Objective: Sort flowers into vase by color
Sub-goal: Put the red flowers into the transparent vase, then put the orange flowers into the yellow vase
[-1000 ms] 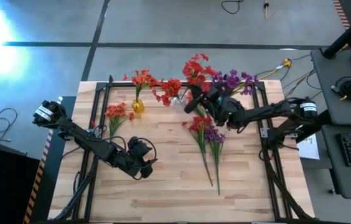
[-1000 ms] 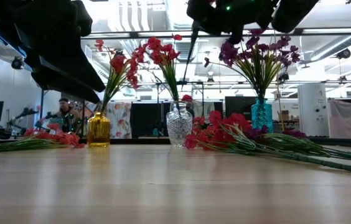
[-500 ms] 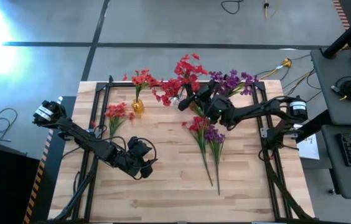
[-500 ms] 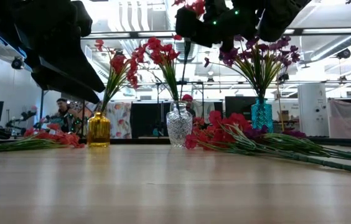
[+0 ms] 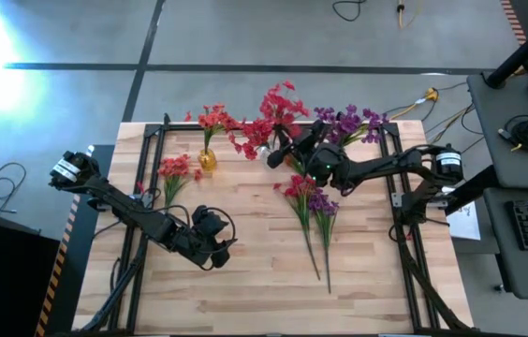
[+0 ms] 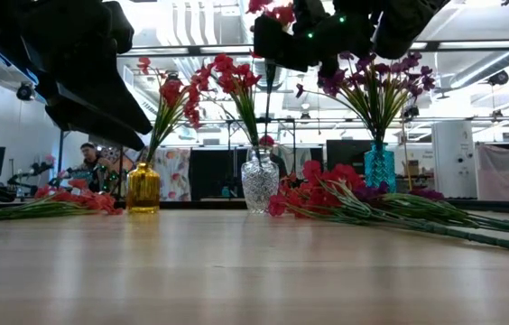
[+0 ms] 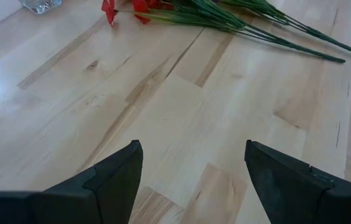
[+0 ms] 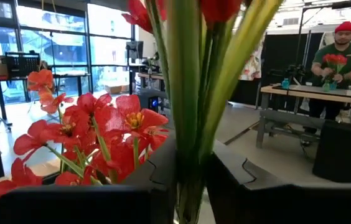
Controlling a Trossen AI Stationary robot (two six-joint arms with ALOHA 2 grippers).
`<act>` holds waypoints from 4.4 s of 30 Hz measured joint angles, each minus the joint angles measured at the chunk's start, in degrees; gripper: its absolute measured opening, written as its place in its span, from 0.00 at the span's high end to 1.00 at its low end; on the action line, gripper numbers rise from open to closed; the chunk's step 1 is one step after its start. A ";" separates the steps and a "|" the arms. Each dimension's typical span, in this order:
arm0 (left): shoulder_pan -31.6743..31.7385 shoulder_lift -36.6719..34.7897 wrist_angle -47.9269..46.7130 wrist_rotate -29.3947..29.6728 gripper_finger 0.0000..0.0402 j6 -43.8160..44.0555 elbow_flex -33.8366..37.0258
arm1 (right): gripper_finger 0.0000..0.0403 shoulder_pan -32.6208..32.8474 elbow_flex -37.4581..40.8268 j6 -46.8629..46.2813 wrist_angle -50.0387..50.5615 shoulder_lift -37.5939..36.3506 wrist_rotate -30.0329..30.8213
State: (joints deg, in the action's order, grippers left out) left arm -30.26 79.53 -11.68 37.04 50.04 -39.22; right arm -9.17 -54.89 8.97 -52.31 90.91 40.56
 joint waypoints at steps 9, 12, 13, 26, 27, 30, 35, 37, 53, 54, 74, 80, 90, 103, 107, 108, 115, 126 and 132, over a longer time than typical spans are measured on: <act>0.00 0.00 0.00 0.02 0.33 0.00 0.00 | 0.67 0.00 0.00 -0.28 2.74 0.00 0.02; -0.02 0.00 0.00 0.02 0.33 0.00 0.00 | 0.62 0.00 0.04 -1.17 4.30 0.00 0.02; 0.00 0.00 0.00 0.02 0.33 0.00 0.00 | 0.60 0.00 0.04 -1.45 4.69 0.00 0.01; 0.00 0.00 0.00 0.02 0.33 0.00 0.00 | 0.40 0.04 0.05 -4.34 13.77 -1.37 -0.01; 0.00 0.00 0.00 0.02 0.33 0.00 0.00 | 0.38 0.16 0.07 -4.83 14.85 -1.67 0.00; 0.00 0.00 0.00 0.02 0.33 0.01 0.00 | 0.32 0.73 0.09 -4.94 18.70 -3.07 0.02; -0.01 0.00 0.01 0.02 0.33 0.02 0.00 | 0.24 2.31 0.09 -4.95 23.17 -5.56 -0.01; -0.01 0.00 0.02 0.04 0.33 0.07 0.00 | 0.21 2.97 0.09 -4.94 24.53 -6.43 -0.01; -0.02 0.00 -0.67 -3.86 0.33 7.17 0.00 | 0.14 7.27 0.09 -4.94 32.57 -13.63 0.02; -0.02 0.00 -1.07 -4.37 0.33 8.53 0.00 | 0.14 7.52 0.09 -4.94 33.27 -14.15 0.04; 5.76 -0.04 -40.36 -11.33 0.41 41.67 -4.90 | 0.15 17.71 -0.13 -0.84 35.91 -22.37 0.02; 8.59 -0.04 -48.58 -15.21 0.43 45.14 -3.89 | 0.15 21.53 -0.15 0.69 35.88 -23.67 0.02; 15.42 -0.15 -50.78 -17.30 0.43 42.57 2.69 | 0.15 27.75 -0.22 2.32 35.79 -24.92 0.02; 24.63 -0.61 -48.72 -16.43 0.43 37.71 4.70 | 0.15 30.89 -3.43 1.17 41.61 -24.92 0.02; 26.76 -0.52 -48.48 -14.95 0.43 37.90 4.81 | 0.15 31.39 -7.67 -6.25 54.23 -24.94 -0.07; 27.05 -0.52 -48.39 -14.68 0.43 37.90 4.87 | 0.15 31.38 -8.81 -8.80 58.23 -24.94 -0.10; 27.30 -0.33 -48.37 -13.94 0.43 37.58 4.90 | 0.15 31.95 -11.96 -20.97 76.38 -24.79 -0.55; 27.28 0.57 -48.32 -13.84 0.43 37.44 4.92 | 0.15 32.43 -11.37 -27.43 79.33 -24.41 -3.07; 27.28 1.85 -47.51 -13.88 0.43 37.44 5.08 | 0.15 32.41 -11.37 -29.07 79.24 -24.41 -5.08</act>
State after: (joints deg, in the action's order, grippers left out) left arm -2.98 81.37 -59.19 23.16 87.48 -34.15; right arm 23.24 -66.26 -20.10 26.93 66.50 35.47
